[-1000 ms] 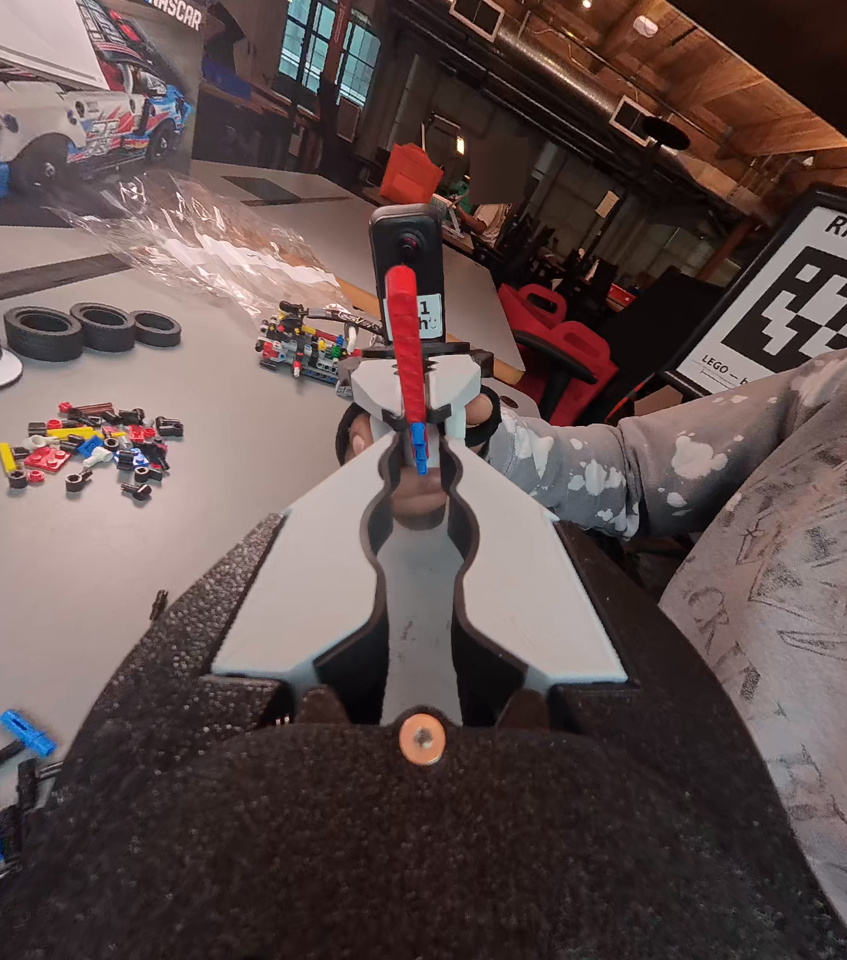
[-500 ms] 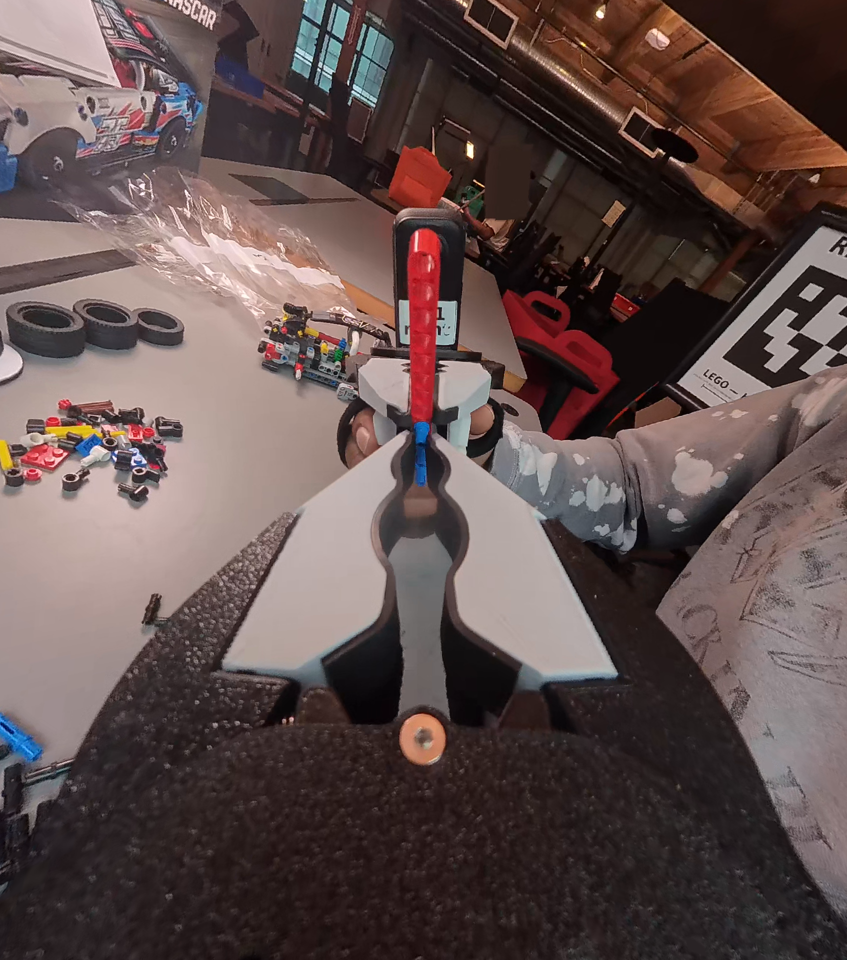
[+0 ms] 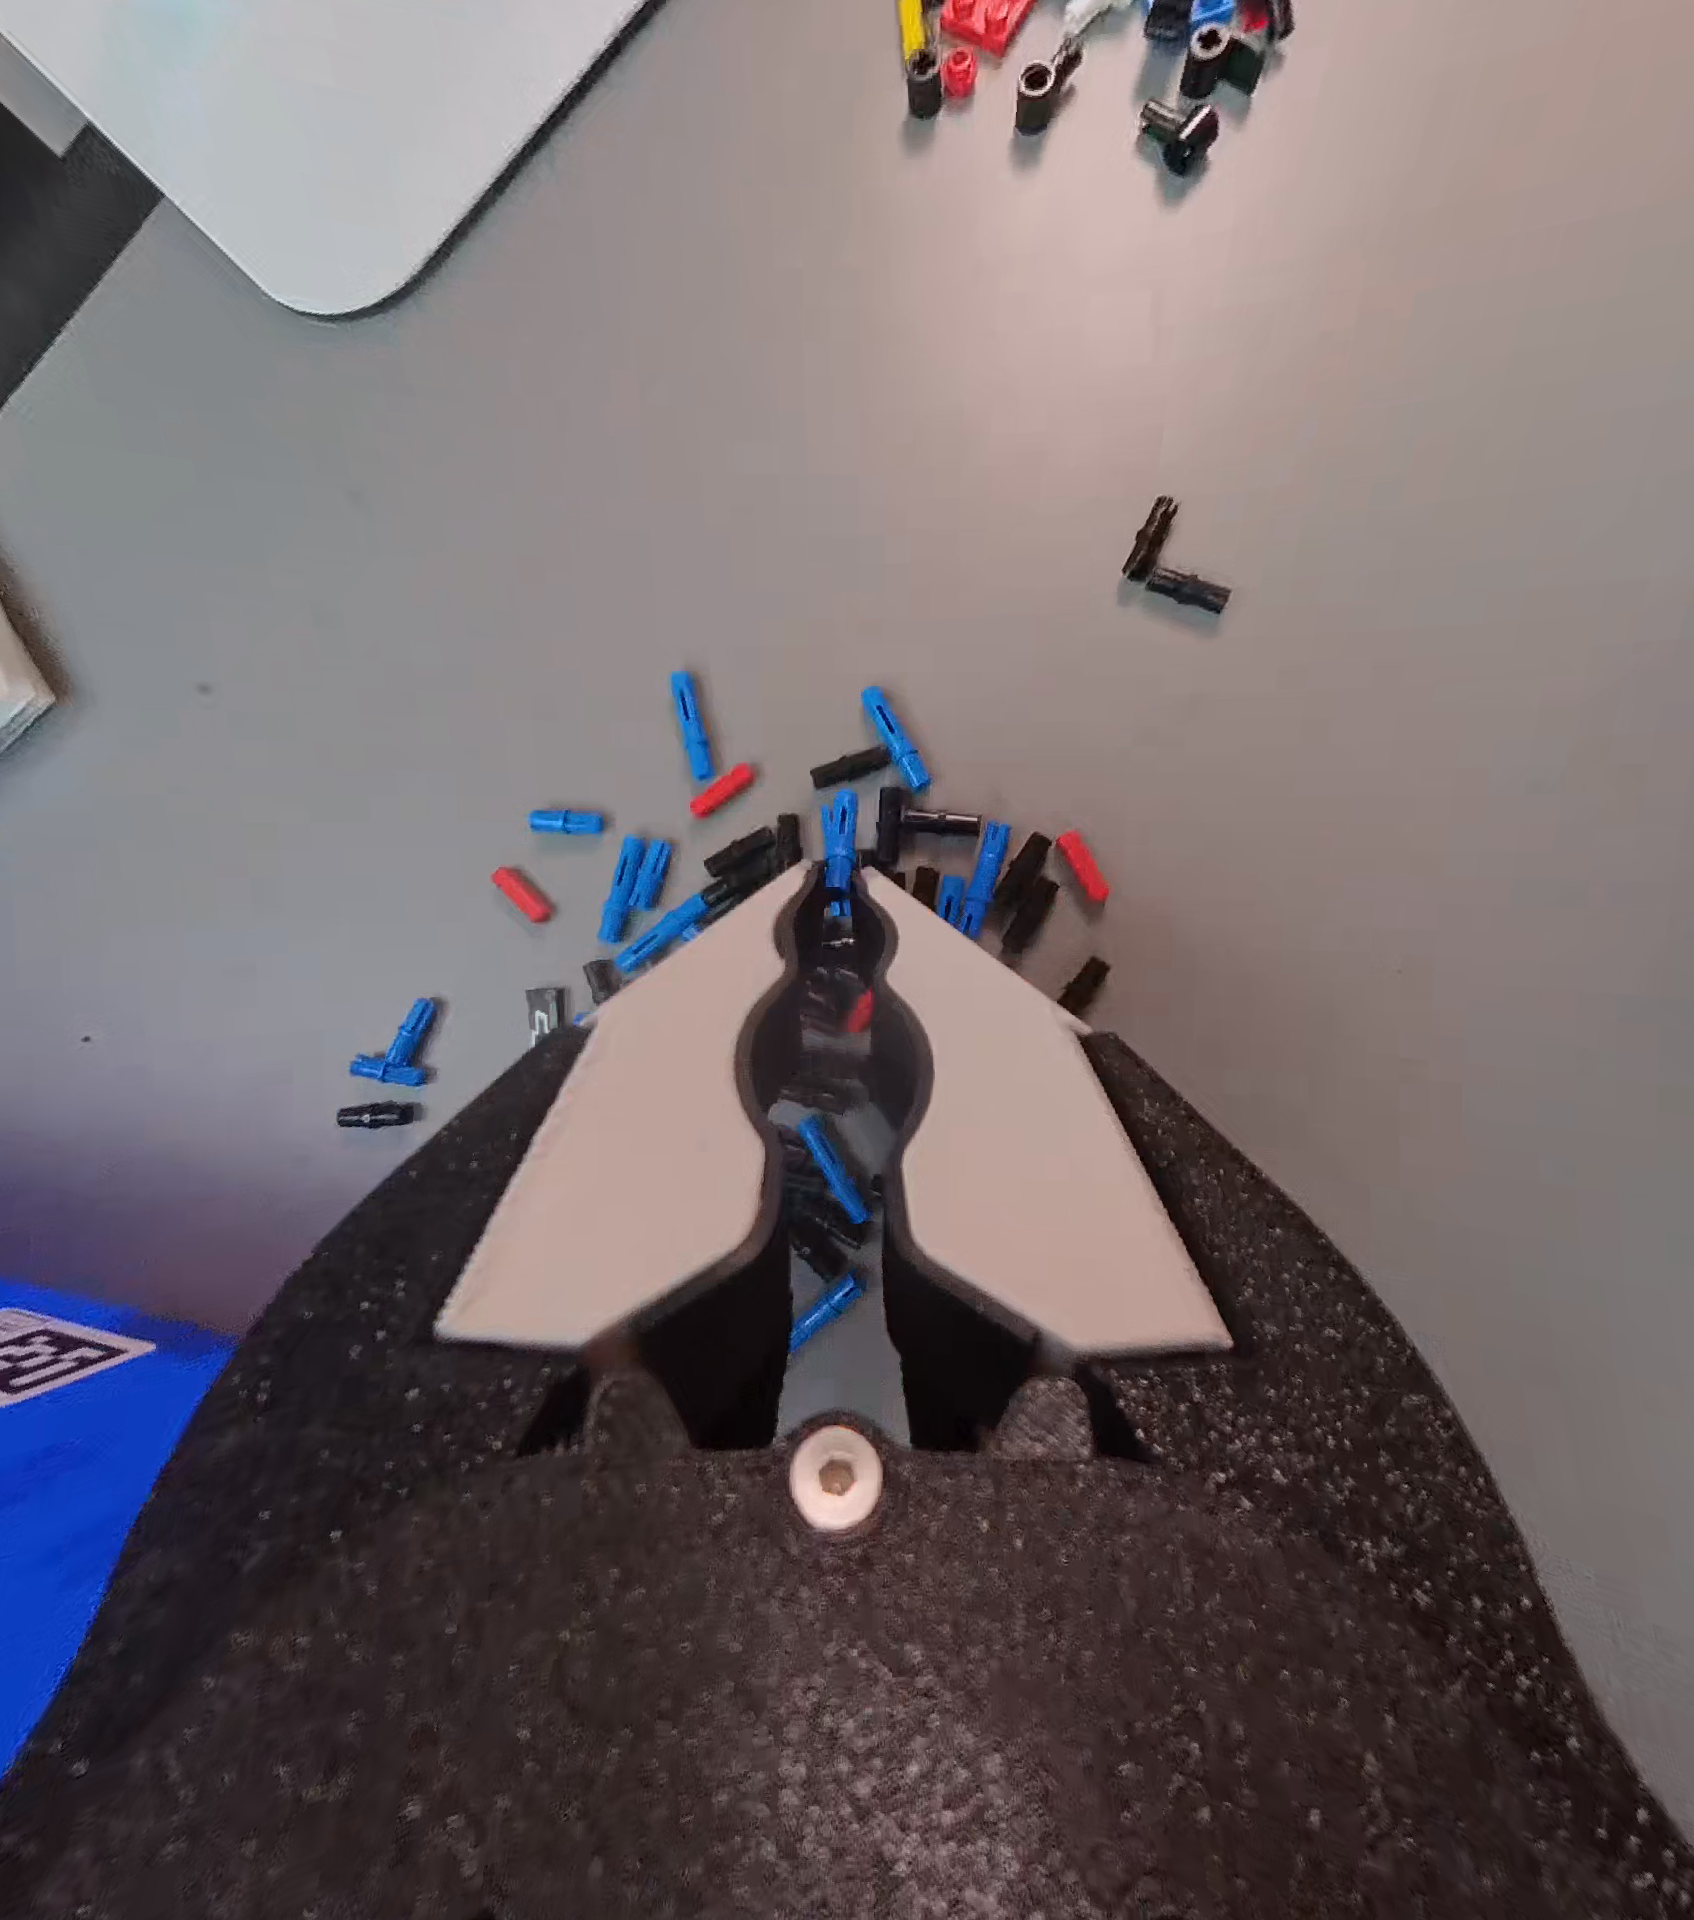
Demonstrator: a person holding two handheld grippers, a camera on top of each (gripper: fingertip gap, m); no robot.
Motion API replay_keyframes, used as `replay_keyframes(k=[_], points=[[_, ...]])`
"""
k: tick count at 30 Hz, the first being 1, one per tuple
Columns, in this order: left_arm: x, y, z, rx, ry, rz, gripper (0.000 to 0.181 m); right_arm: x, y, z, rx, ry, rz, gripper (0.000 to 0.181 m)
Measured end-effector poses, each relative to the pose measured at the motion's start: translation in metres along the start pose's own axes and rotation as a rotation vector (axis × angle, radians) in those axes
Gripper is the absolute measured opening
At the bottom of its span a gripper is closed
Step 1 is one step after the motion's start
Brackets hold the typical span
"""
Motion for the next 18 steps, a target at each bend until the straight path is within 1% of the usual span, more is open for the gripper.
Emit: replay_keyframes(k=[1,3,5,6,7,8,10,11,12,15,18], points=[[0.002,-0.002,0.002,-0.012,-0.009,0.001,0.003,0.001,-0.001,0.002,-0.005,-0.007,0.001,0.006],[0.002,-0.003,0.002,-0.014,-0.009,0.0,0.009,0.003,-0.001,0.003,0.0,-0.038,0.004,0.007],[0.001,0.001,-0.006,0.041,0.007,0.002,0.02,0.007,-0.001,0.004,0.022,-0.093,0.0,0.006],[0.006,0.005,-0.014,0.094,0.013,0.035,0.025,0.007,-0.002,0.004,0.035,-0.123,-0.014,0.006],[0.017,0.013,-0.027,0.181,0.017,0.116,0.031,0.007,-0.003,0.004,0.046,-0.151,-0.027,0.007],[0.033,0.024,-0.043,0.292,0.032,0.226,0.029,0.007,-0.004,0.006,0.05,-0.176,-0.042,0.007],[0.066,0.056,-0.072,0.499,0.093,0.488,0.026,0.003,-0.01,0.011,0.048,-0.208,-0.07,0.007],[0.081,0.07,-0.081,0.566,0.118,0.619,0.024,0.001,-0.014,0.013,0.046,-0.217,-0.082,0.007],[0.091,0.08,-0.087,0.607,0.146,0.713,0.022,-0.002,-0.017,0.015,0.046,-0.226,-0.094,0.007],[0.104,0.09,-0.095,0.659,0.204,0.844,0.019,-0.009,-0.025,0.021,0.034,-0.236,-0.12,0.007],[0.106,0.096,-0.098,0.691,0.248,0.905,0.012,-0.014,-0.029,0.025,0.019,-0.219,-0.126,0.006]])
Point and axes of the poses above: each gripper's, where its closed fingertips meet, y back along the fingers, z out of its underside, x = y × z across the jaws, the point moved 1 cm from there along y, back along the fingers, and after that the axes turned 3 degrees about -x, right-handed, at the moved point
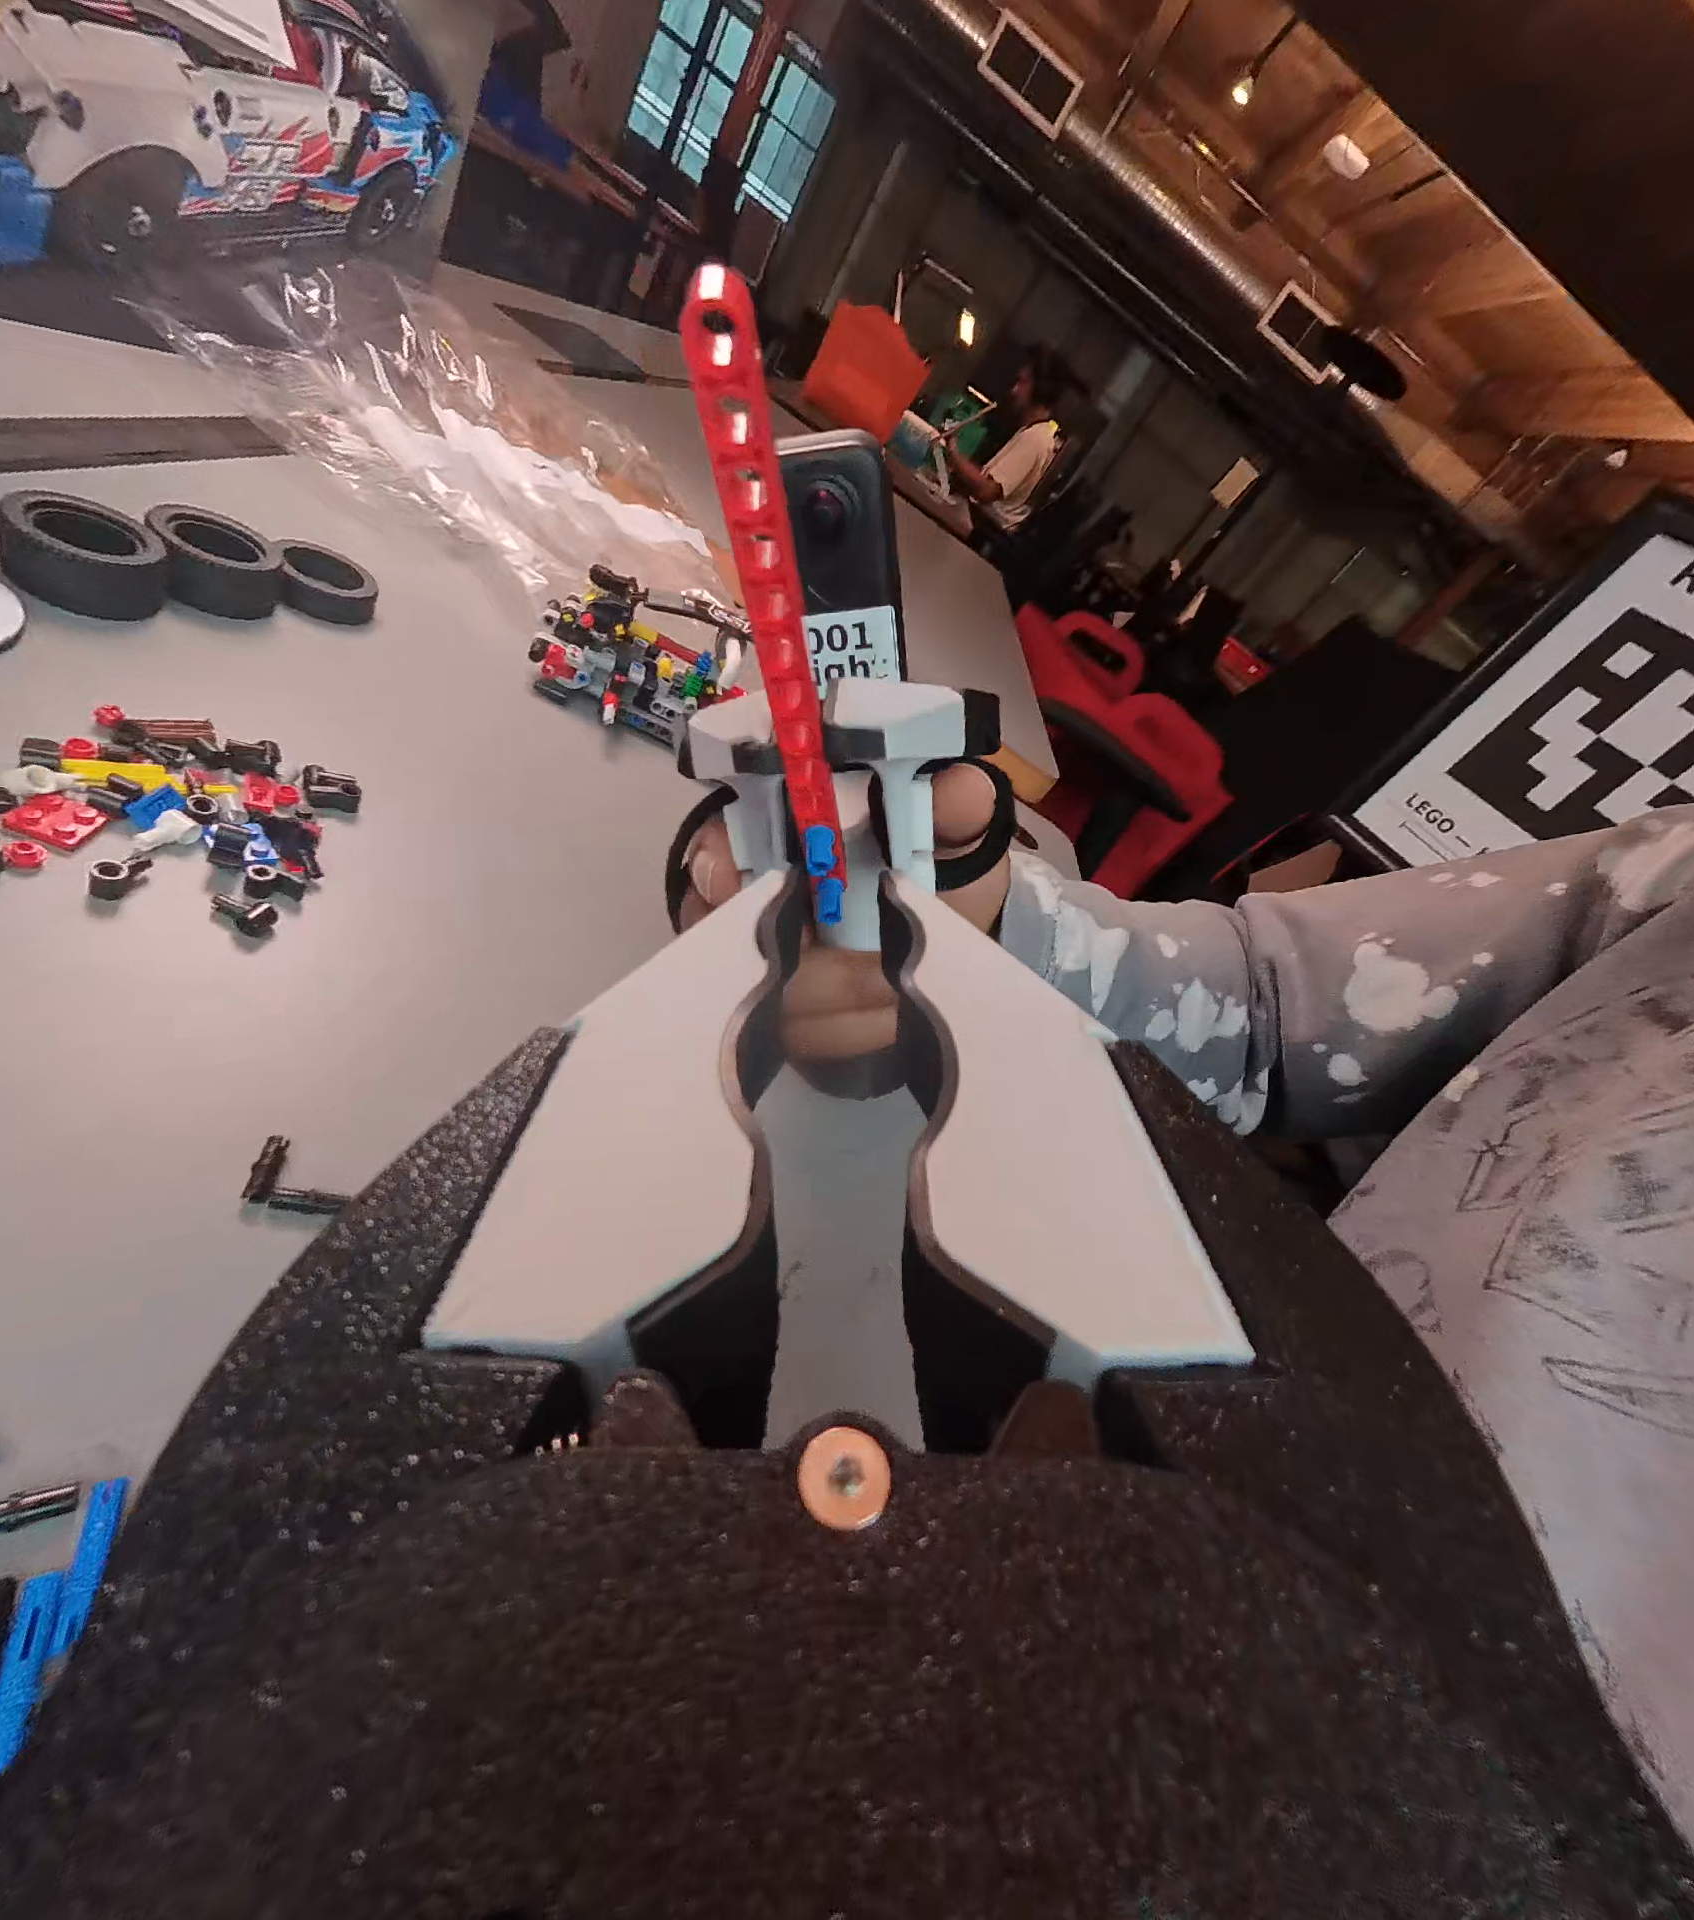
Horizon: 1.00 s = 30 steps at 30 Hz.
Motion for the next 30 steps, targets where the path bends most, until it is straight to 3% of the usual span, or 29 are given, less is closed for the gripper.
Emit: replay_keyframes(k=[3,11,16,19,21,30], points=[[-0.002,0.002,0.0,0.002,-0.004,-0.009,0.003,-0.001,-0.002,0.003,-0.015,0.019,0.004,0.007],[-0.004,0.002,0.0,0.019,0.055,0.025,0.003,-0.001,-0.005,0.007,-0.041,0.081,0.036,0.007],[0.0,0.005,0.0,-0.003,-0.006,0.014,0.002,-0.005,-0.005,0.007,-0.055,0.107,0.025,0.007],[0.001,0.012,-0.005,-0.006,-0.051,0.0,0.002,-0.005,-0.001,0.011,-0.128,0.168,0.036,0.014],[0.001,0.016,-0.006,-0.017,-0.069,-0.013,0.002,-0.005,0.0,0.016,-0.168,0.196,0.036,0.009],[0.014,0.018,-0.013,-0.001,-0.074,0.038,0.002,-0.021,-0.002,0.01,-0.107,0.243,-0.032,0.006]])
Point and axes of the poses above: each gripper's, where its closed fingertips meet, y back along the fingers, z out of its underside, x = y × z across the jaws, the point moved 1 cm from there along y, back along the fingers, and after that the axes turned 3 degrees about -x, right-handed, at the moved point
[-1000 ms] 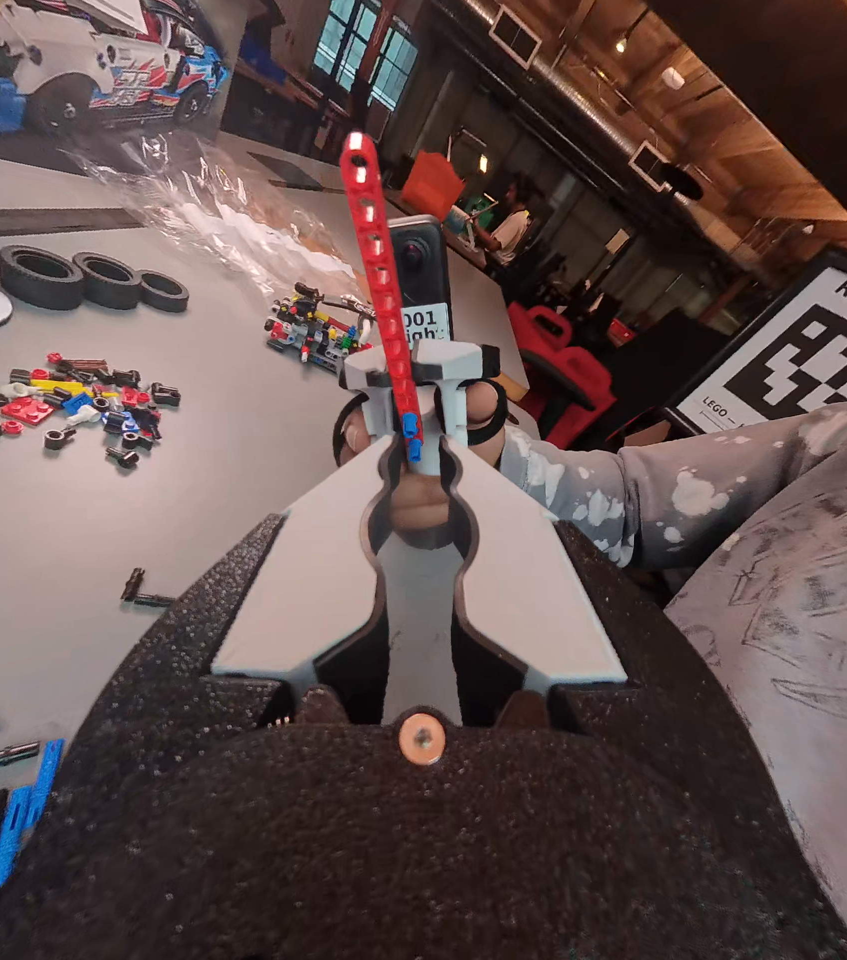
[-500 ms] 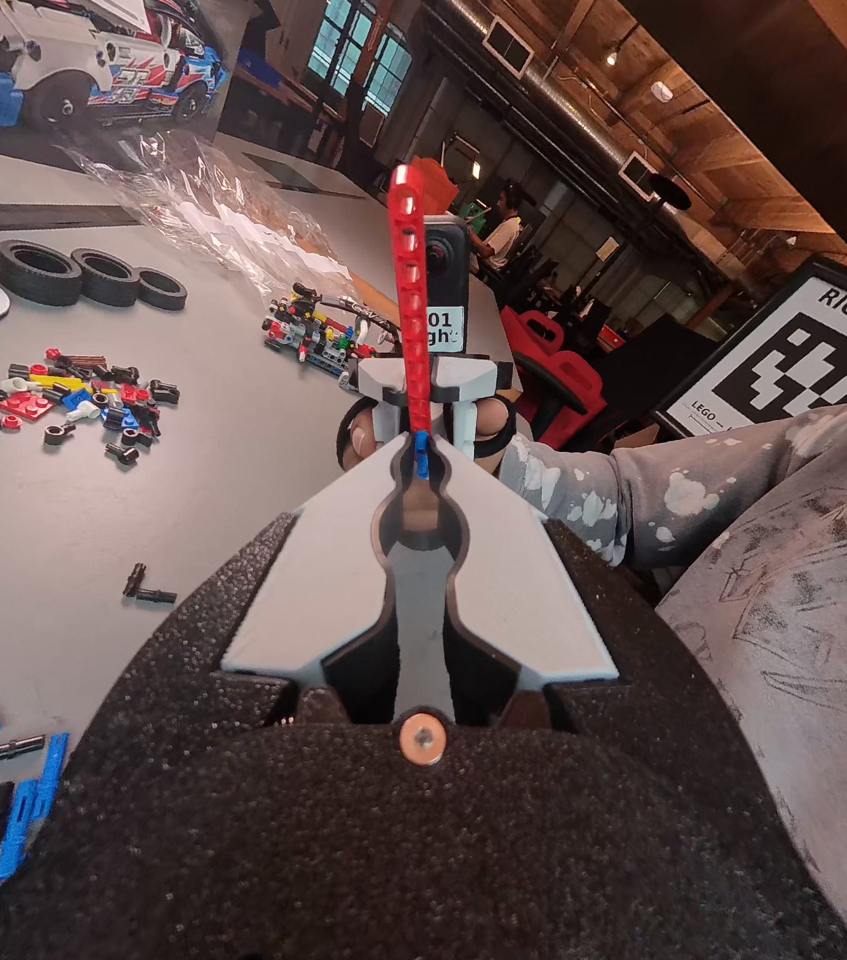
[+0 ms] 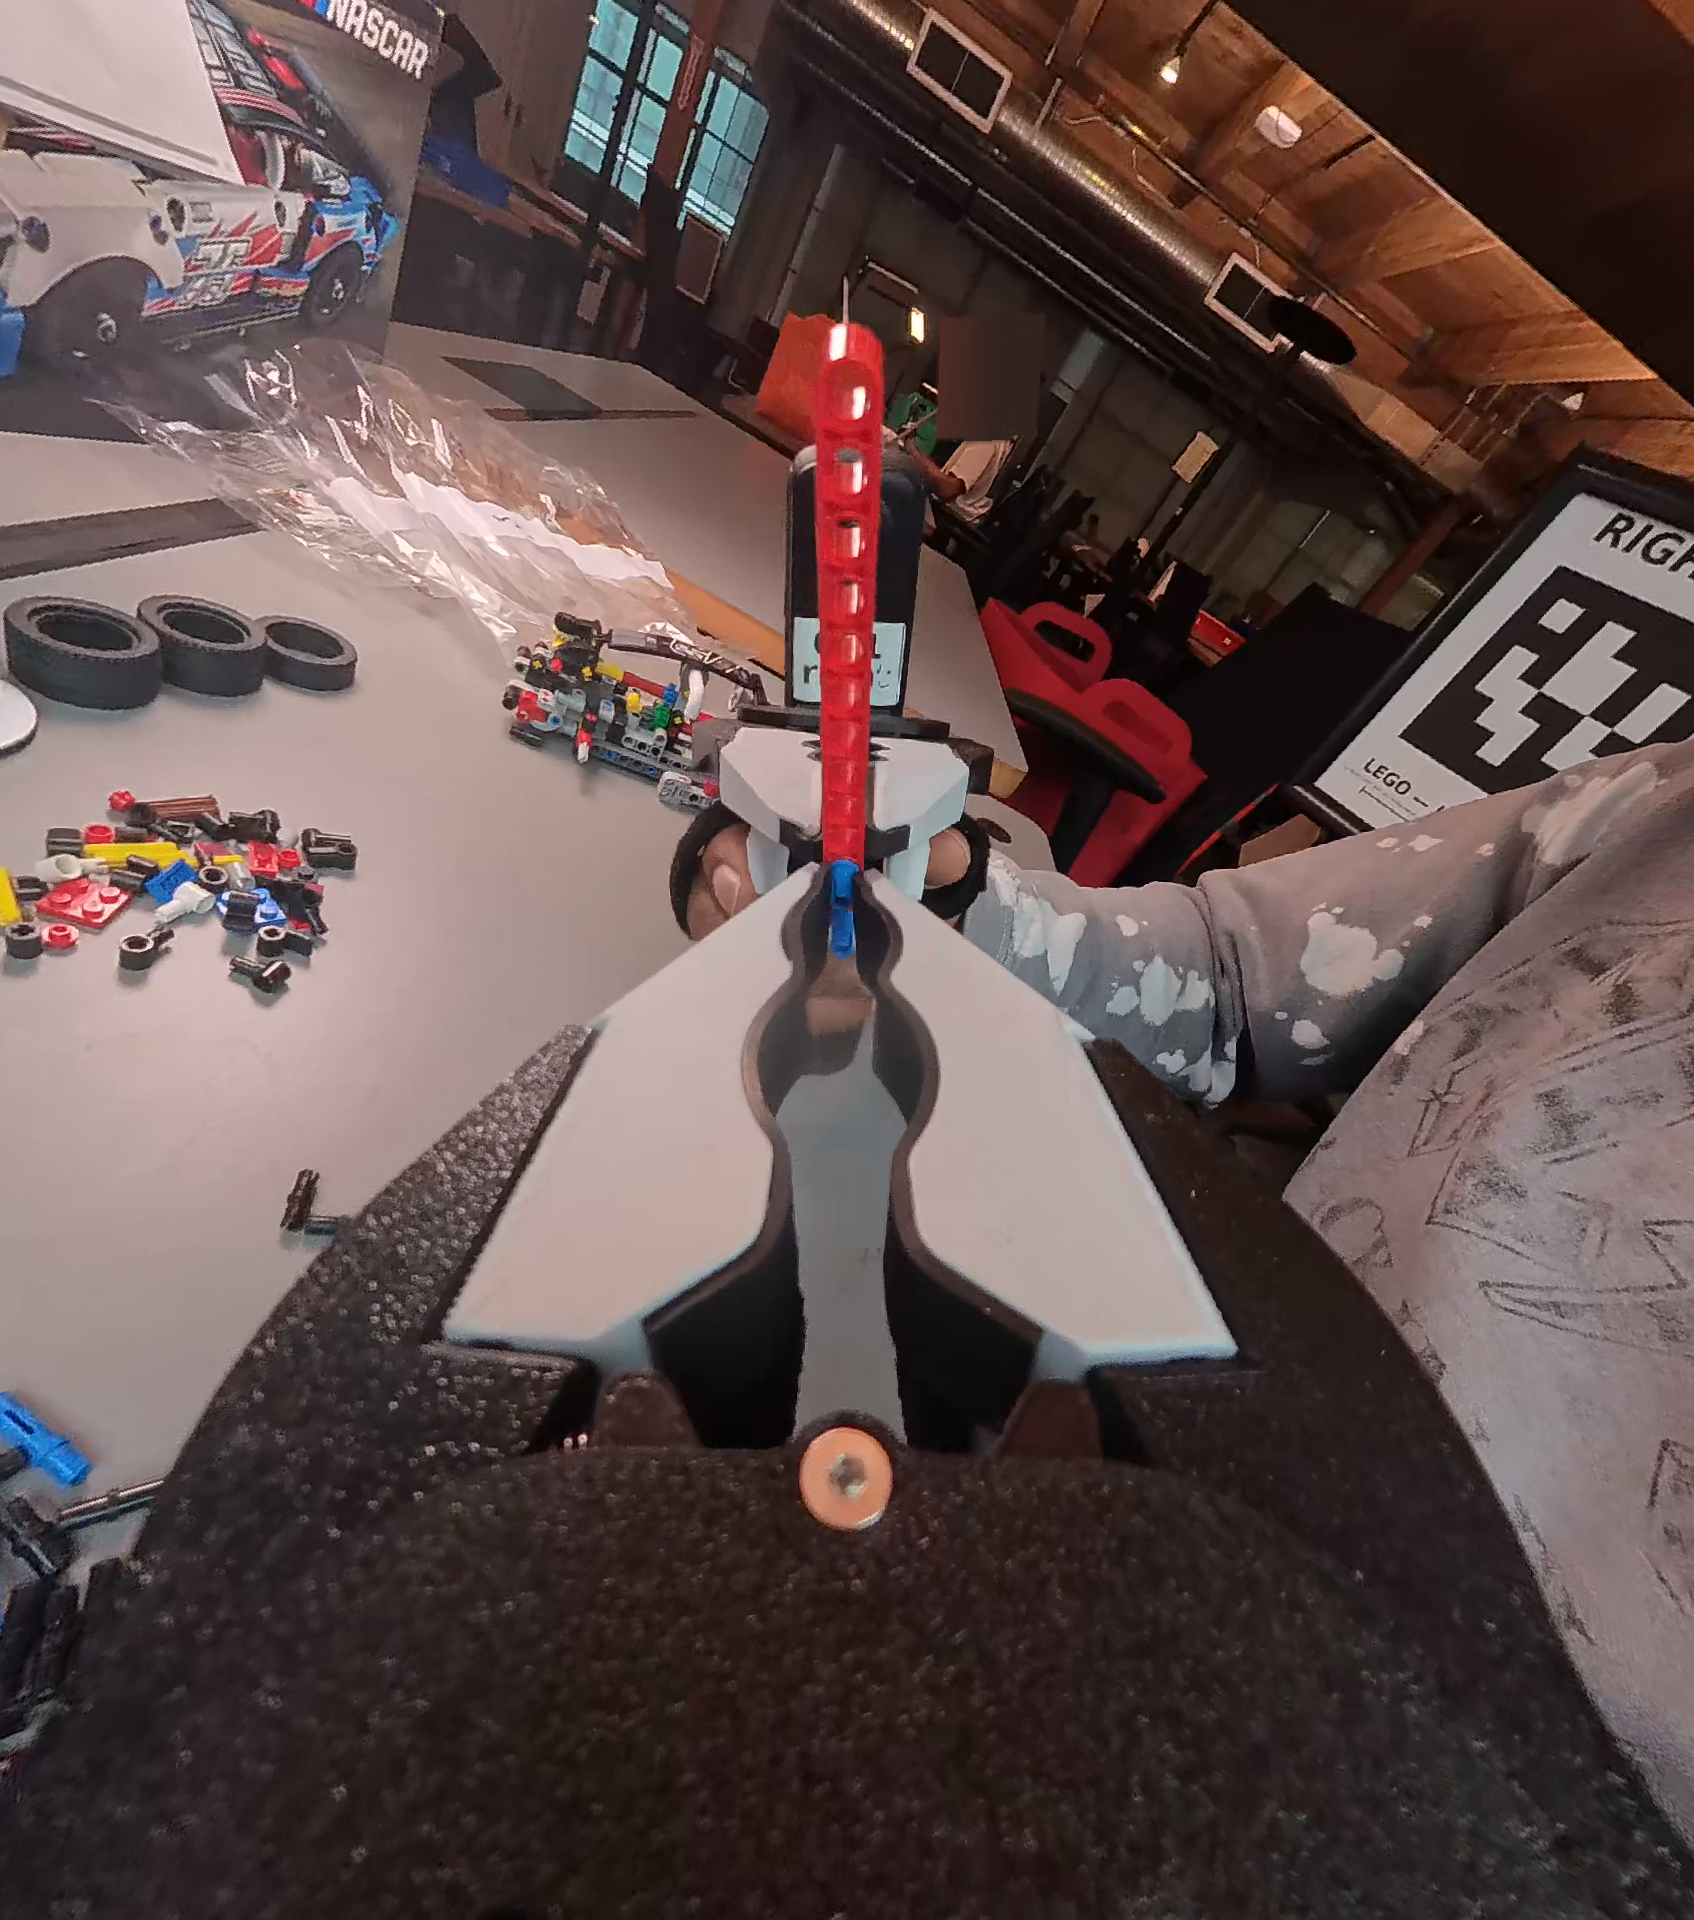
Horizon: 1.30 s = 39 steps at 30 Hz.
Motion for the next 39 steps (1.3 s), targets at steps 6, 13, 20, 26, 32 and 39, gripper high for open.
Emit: replay_keyframes(k=[6,13,20,26,32,39], points=[[0.003,0.003,-0.001,-0.012,-0.001,0.014,0.002,-0.003,-0.001,-0.001,0.004,0.023,-0.012,0.005],[-0.027,0.043,-0.01,0.009,-0.007,-0.153,0.001,0.009,0.06,-0.063,0.22,0.073,0.1,0.004],[-0.1,0.059,0.05,-0.366,-0.044,-0.62,0.006,0.02,0.033,-0.031,0.134,-0.044,0.089,0.006],[-0.046,0.019,0.026,-0.157,0.019,-0.24,0.022,0.02,0.014,-0.014,0.098,-0.091,0.077,0.005],[-0.012,-0.004,0.019,-0.084,0.013,-0.058,0.013,0.014,-0.003,0.002,0.045,-0.097,0.052,0.007],[-0.011,-0.006,0.022,-0.102,-0.01,-0.064,0.002,0.011,-0.006,0.006,-0.002,-0.053,0.065,0.007]])
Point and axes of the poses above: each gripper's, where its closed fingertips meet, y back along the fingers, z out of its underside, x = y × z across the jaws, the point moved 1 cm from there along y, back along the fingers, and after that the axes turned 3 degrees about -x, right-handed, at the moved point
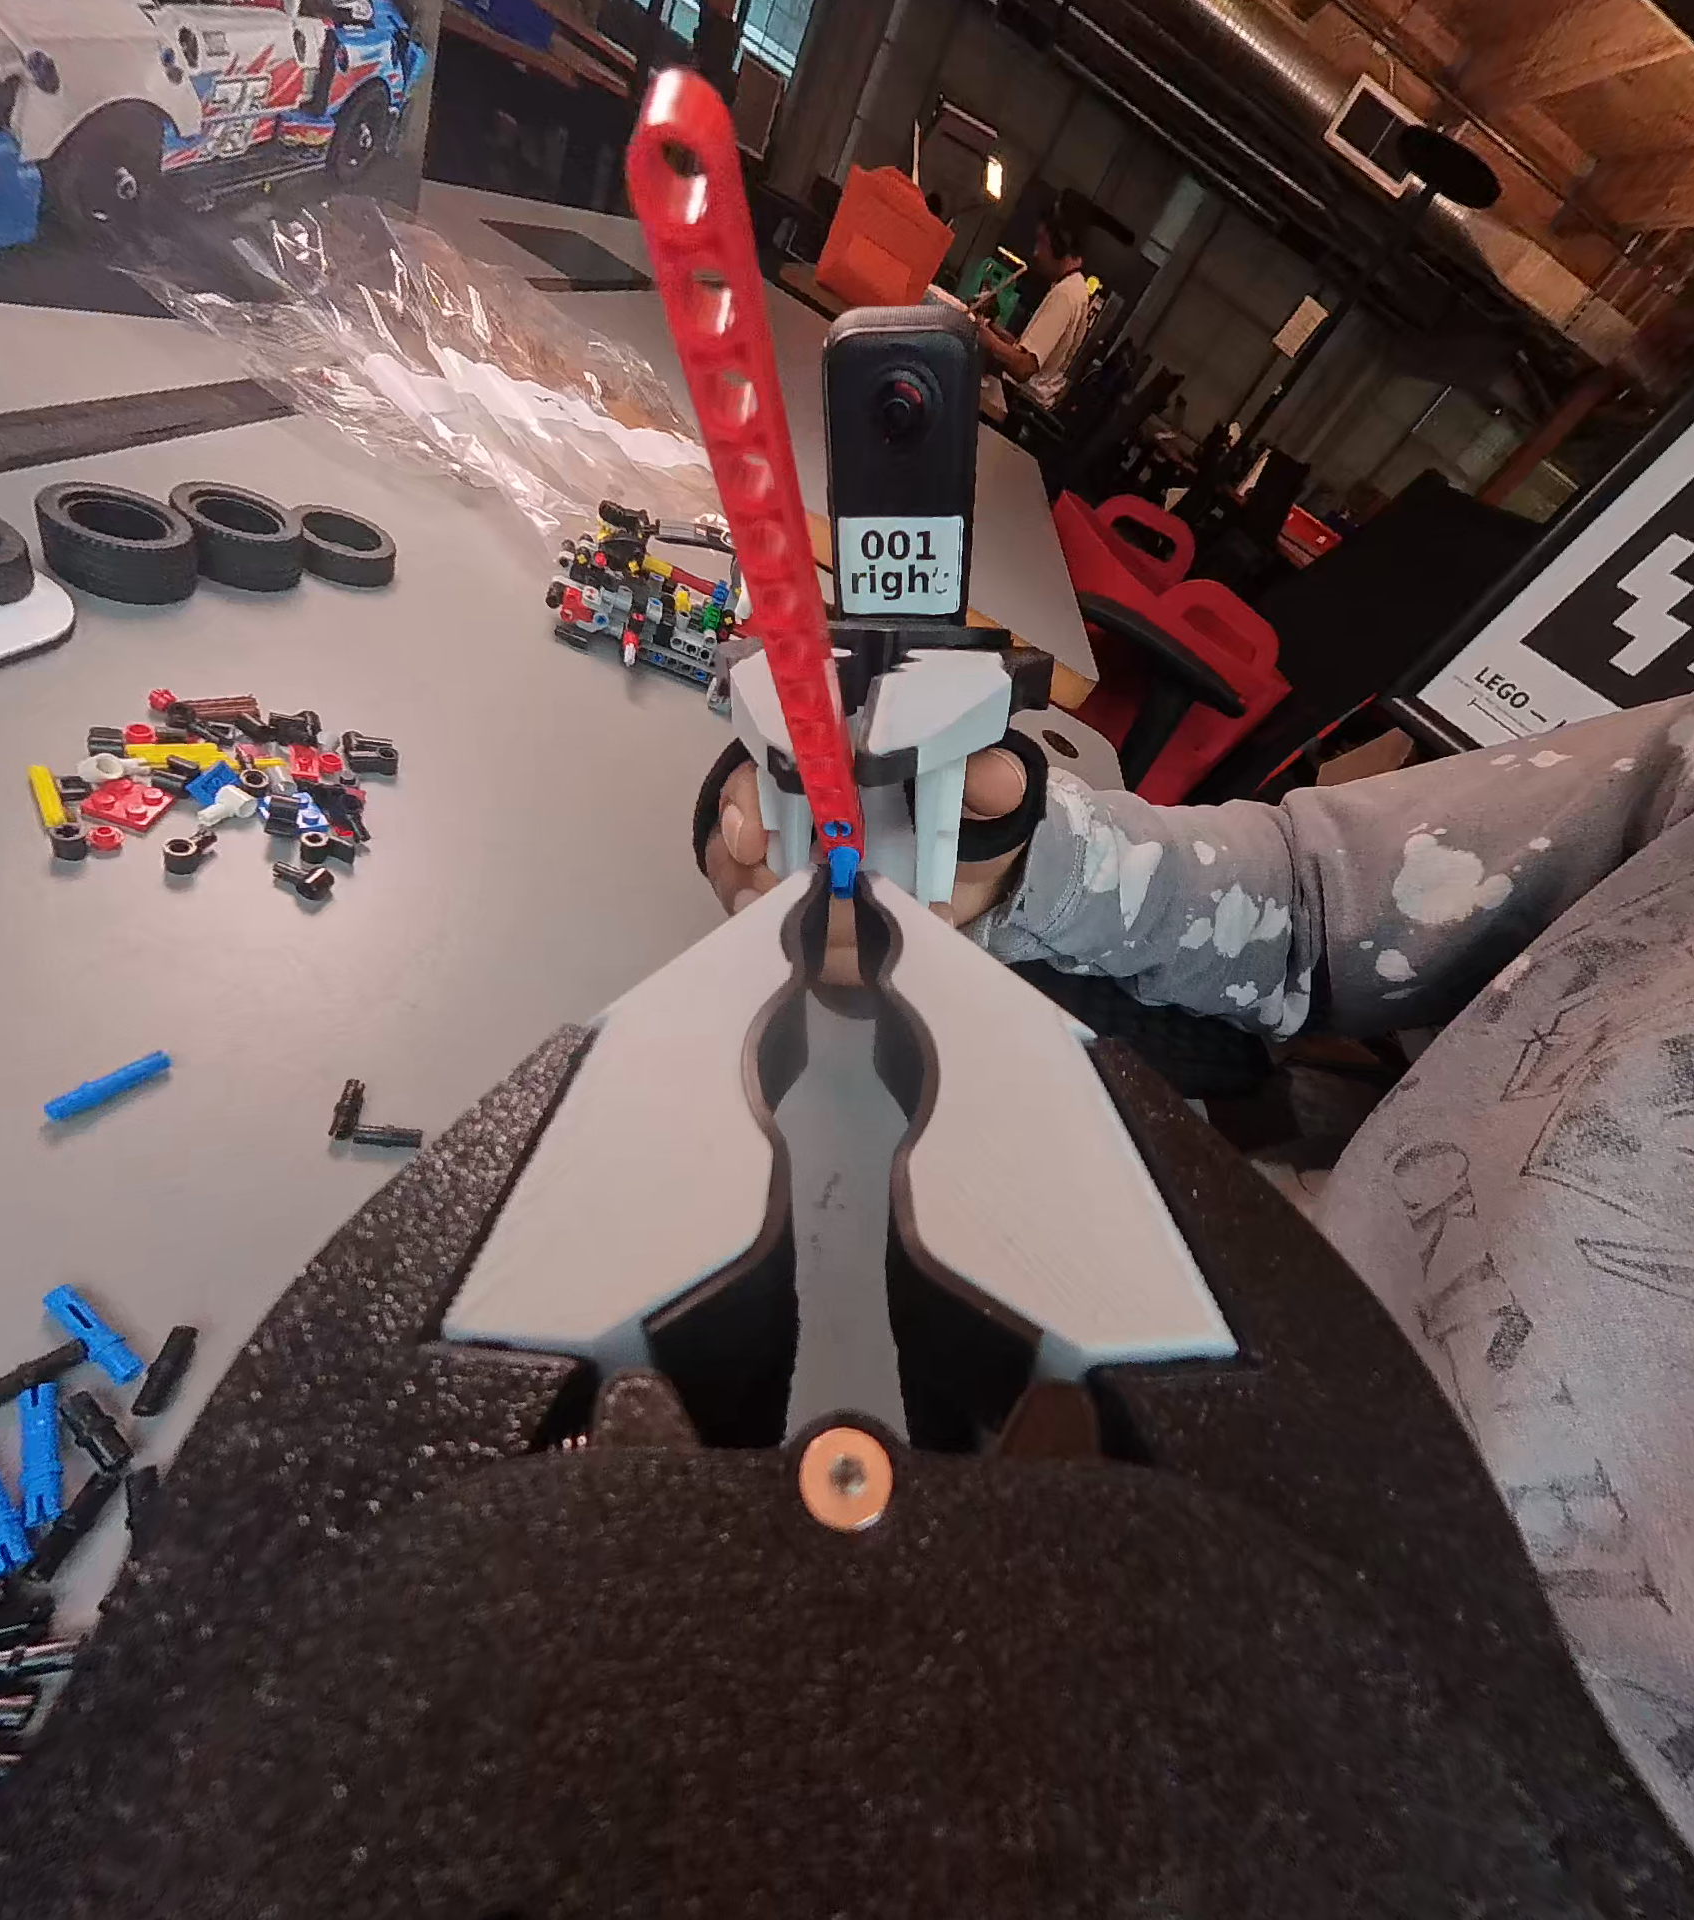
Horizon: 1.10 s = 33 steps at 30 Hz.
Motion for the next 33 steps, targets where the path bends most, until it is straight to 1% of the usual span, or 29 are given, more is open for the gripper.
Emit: replay_keyframes(k=[3,5,10,12,15,19,24,29,30,31,32,33], points=[[0.001,-0.002,0.003,-0.019,-0.006,0.002,0.002,0.0,-0.003,0.008,-0.045,0.021,0.005,0.01],[0.001,-0.002,0.004,-0.031,-0.009,0.001,0.002,-0.002,-0.004,0.01,-0.05,0.02,-0.008,0.007],[0.003,-0.002,0.003,-0.021,-0.017,0.007,0.002,-0.004,-0.003,0.008,-0.046,0.024,-0.022,0.007],[0.003,-0.001,0.0,0.0,-0.009,0.014,0.007,-0.004,-0.003,0.011,-0.06,0.036,-0.018,0.007],[0.002,0.0,0.002,-0.012,-0.009,0.01,0.004,-0.003,-0.004,0.011,-0.06,0.044,-0.014,0.007],[0.007,0.006,-0.005,-0.003,-0.006,0.034,0.002,-0.009,0.0,0.002,-0.042,0.077,-0.034,0.006],[0.012,0.012,-0.011,-0.015,-0.049,0.01,0.002,-0.014,-0.001,-0.003,-0.015,0.069,-0.071,0.006],[0.019,0.018,-0.019,0.041,-0.017,0.074,0.001,-0.022,0.0,-0.01,-0.021,0.093,-0.114,0.006],[0.02,0.02,-0.02,0.04,-0.016,0.078,0.001,-0.022,0.001,-0.008,-0.041,0.11,-0.112,0.006],[0.019,0.023,-0.02,0.033,-0.029,0.064,0.001,-0.021,0.007,-0.016,-0.012,0.12,-0.097,0.006],[0.016,0.033,-0.023,0.052,-0.036,0.044,0.001,-0.015,0.024,-0.034,0.065,0.101,-0.078,0.005],[0.012,0.047,-0.03,0.089,-0.03,0.018,0.001,-0.008,0.043,-0.046,0.095,0.12,-0.031,0.005]])
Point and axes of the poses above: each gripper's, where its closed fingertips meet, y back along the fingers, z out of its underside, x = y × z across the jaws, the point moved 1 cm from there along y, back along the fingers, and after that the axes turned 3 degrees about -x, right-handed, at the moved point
